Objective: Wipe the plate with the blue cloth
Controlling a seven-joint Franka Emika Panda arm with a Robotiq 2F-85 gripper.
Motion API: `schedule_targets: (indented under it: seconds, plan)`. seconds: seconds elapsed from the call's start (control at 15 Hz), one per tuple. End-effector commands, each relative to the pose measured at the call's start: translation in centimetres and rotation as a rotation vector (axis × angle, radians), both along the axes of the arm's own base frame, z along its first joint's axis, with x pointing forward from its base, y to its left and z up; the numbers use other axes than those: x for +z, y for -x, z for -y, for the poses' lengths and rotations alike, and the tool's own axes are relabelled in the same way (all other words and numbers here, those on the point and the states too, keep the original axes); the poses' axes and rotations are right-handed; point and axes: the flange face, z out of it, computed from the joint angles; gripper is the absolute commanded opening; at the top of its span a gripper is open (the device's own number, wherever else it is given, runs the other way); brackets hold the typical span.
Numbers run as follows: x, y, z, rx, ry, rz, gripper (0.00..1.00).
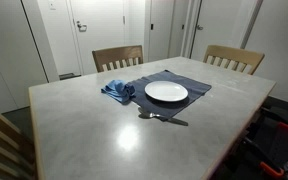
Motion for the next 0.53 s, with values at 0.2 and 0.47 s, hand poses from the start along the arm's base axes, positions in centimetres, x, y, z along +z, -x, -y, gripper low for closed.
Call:
schedule_targets:
  seconds: [0.2, 0.47]
  plan:
    - [-1.3, -2.6, -0.9, 0.018, 0.002, -0.010, 1.00]
    - [-3.4, -6.6, -2.6, 0.064, 0.001, -0.004, 1.00]
